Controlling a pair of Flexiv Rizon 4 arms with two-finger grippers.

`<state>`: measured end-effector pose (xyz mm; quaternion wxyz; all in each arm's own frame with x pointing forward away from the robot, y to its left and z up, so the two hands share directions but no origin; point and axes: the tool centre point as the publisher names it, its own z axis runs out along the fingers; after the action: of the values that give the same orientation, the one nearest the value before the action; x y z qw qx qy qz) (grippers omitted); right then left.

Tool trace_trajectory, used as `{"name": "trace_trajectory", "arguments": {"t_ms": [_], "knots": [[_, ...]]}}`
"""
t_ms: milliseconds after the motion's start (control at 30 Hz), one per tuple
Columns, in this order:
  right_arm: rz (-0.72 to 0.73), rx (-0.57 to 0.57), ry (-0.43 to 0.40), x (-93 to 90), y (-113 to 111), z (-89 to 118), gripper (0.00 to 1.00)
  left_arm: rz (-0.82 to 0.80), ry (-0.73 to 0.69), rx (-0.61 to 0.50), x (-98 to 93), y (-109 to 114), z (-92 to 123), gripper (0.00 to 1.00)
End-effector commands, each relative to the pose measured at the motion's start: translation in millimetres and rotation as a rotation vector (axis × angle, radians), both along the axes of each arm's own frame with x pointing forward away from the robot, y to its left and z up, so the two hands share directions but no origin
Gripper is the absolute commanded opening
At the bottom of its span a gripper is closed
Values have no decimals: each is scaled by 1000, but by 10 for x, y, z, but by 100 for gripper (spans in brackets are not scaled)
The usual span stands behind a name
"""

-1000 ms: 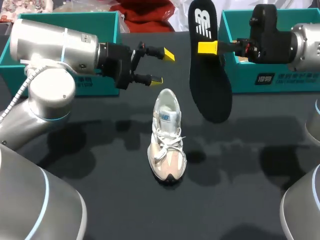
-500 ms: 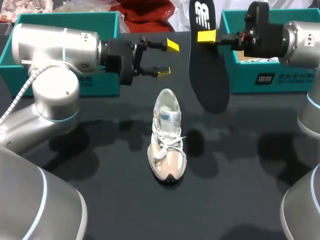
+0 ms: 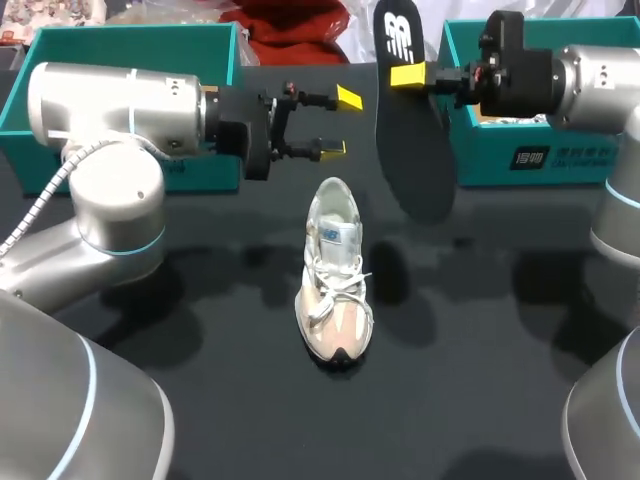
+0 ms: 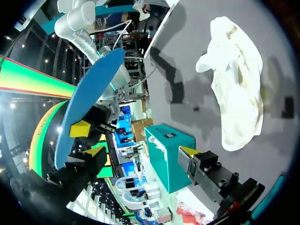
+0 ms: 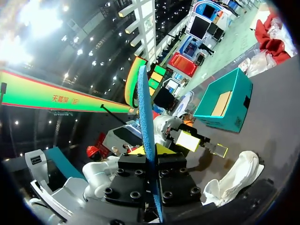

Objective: Take the shoe out of the shoebox, open the shoe tongue, remove and reinsert the insole, then place the shoe into the shoebox

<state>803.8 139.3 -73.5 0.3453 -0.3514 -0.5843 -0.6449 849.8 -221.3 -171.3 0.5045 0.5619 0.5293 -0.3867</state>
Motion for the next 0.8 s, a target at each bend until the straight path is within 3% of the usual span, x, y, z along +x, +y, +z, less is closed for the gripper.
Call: {"name": "trace_trajectory", "arguments": {"t_ms": [33,133,467,567,800], "knots": [[-7,-121,207,249,71,-33,0,26,-2,-1,-56,-83,64,100],[-66,-140,232,278,4,-138,0,66,1,-6,-43,13,94,100],[-66,-140,232,278,4,-138,0,32,-8,-20,-60,-33,77,100],[-36,-172,307,396,129,-272,0,6,-23,-39,-75,-78,92,100],[-31,-122,348,537,234,-463,0,-12,-35,-69,-87,-64,185,100]]}}
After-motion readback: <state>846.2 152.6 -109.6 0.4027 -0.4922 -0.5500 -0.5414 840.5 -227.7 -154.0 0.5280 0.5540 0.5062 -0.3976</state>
